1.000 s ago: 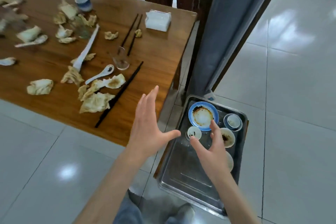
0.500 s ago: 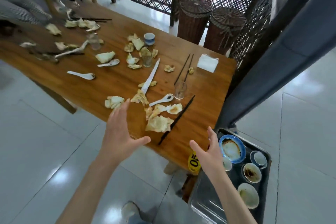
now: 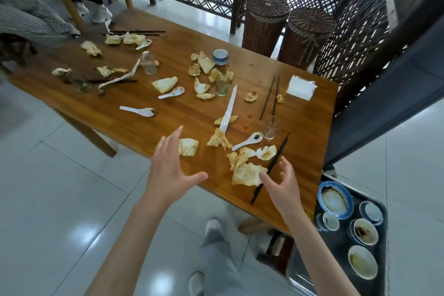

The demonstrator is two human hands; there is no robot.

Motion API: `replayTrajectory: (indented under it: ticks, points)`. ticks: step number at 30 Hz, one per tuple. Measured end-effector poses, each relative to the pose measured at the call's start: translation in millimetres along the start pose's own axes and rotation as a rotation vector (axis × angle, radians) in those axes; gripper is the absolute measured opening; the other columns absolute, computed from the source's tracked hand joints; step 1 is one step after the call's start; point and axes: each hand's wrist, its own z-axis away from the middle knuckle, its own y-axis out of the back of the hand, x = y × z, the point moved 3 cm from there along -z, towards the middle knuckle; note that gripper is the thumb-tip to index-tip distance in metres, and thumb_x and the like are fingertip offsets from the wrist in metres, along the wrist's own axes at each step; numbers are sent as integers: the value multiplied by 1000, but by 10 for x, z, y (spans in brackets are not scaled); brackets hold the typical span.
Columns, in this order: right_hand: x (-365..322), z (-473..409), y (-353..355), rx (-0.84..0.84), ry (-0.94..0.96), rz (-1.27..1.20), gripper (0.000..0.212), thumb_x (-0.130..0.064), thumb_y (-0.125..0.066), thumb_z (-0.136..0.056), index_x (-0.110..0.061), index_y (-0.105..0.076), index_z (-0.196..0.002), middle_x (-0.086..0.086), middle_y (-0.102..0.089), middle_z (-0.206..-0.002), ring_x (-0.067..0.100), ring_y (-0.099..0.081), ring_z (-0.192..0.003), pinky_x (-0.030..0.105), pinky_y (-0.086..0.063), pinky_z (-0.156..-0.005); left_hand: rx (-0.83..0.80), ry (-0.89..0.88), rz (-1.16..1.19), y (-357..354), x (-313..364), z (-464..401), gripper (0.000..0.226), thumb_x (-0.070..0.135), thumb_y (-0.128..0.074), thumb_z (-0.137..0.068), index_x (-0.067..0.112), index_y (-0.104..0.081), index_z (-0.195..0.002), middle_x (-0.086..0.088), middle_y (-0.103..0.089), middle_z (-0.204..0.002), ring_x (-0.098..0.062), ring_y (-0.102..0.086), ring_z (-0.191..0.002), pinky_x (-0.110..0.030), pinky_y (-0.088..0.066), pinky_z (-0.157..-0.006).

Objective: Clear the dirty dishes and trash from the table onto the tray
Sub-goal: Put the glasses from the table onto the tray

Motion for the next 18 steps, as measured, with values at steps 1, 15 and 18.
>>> replayTrajectory:
  ticks: [1, 15, 18]
  points:
    - [-4, -40, -22, 10, -11, -6, 76, -35, -68, -82, -23, -26, -145, -3, -33, -149, 20, -30, -136, 39, -32, -106, -8, 0, -4, 1, -31, -47, 114, 47, -84, -60, 38, -9, -146, 6, -17, -156, -23, -9, -145, -51, -24, -111]
    - [-372, -1023, -169, 222, -65, -3, 78, -31, -67, -85, -19, -21, -147, 3, -26, -153, 23, -26, -139, 41, -32, -110, -88, -204, -115, -48, 184, -1705, 113, 51, -83, -60, 37, -9, -145, 3, -23, -154, -22, -17, -143, -47, -26, -111]
    - [-489, -1249, -190, 266, -83, 0, 78, -32, -68, -84, -21, -22, -146, 2, -26, -153, 24, -26, -139, 41, -32, -108, -103, -244, -121, -52, 289, -2062, 111, 47, -83, -62, 39, -10, -145, 2, -25, -154, -21, -18, -143, -46, -28, -112]
